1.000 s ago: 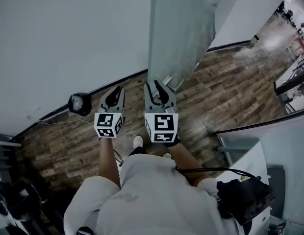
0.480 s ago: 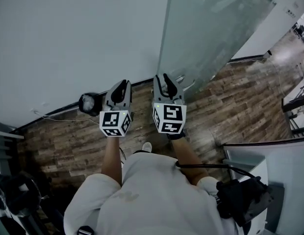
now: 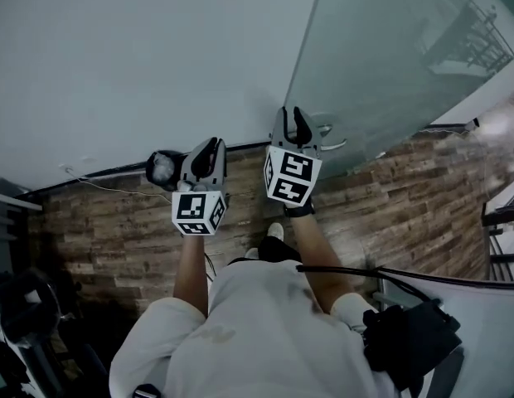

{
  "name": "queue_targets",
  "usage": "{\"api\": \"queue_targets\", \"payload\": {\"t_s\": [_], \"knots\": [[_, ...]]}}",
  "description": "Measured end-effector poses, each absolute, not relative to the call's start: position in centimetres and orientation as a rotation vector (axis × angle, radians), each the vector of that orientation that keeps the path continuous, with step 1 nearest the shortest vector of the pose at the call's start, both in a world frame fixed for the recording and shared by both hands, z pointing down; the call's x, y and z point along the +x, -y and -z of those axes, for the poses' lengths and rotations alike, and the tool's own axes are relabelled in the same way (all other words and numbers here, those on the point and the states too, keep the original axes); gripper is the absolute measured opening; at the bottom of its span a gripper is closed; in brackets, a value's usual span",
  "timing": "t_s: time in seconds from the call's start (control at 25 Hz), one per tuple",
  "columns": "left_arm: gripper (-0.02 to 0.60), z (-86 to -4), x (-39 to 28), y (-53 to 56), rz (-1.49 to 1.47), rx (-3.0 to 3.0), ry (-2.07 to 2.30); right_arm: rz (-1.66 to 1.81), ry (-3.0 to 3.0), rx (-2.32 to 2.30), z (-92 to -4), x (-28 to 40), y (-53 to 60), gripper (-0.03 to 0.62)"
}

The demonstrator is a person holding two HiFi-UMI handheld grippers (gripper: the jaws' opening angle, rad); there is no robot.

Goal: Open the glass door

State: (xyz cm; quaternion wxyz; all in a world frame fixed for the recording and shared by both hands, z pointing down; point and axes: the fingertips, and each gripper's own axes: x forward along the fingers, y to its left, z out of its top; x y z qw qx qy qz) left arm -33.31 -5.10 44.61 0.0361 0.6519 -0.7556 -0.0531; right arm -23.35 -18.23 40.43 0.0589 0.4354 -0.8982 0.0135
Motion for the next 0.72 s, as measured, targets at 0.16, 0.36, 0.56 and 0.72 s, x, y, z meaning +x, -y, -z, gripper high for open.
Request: {"api": "queue_targets", "payload": {"t_s": [0.16,0.36,0.56,0.72], "knots": [[0.040,-45.4,-36.7,7.7,0.146,1.956,2.349,-0.077,2.762,1.243,-40.4,-26.9,21.6,0.095],[0.040,-45.8,-41.3,13.5,0.138,1.918,2.384,-0.114,2.794,1.165,-40.9,-31.0,26.3,0.003],[0.041,-46.0,-45.0,21.2,0.124,1.893,2.404,-0.015,2.814,1.088,-41.2,-34.6,31.6,0.002],[0.041,-45.9,-47.5,25.8,0.144,1.866,2.414,-0.021,2.834,1.026,-41.3,-37.1,35.1,0.002]]}}
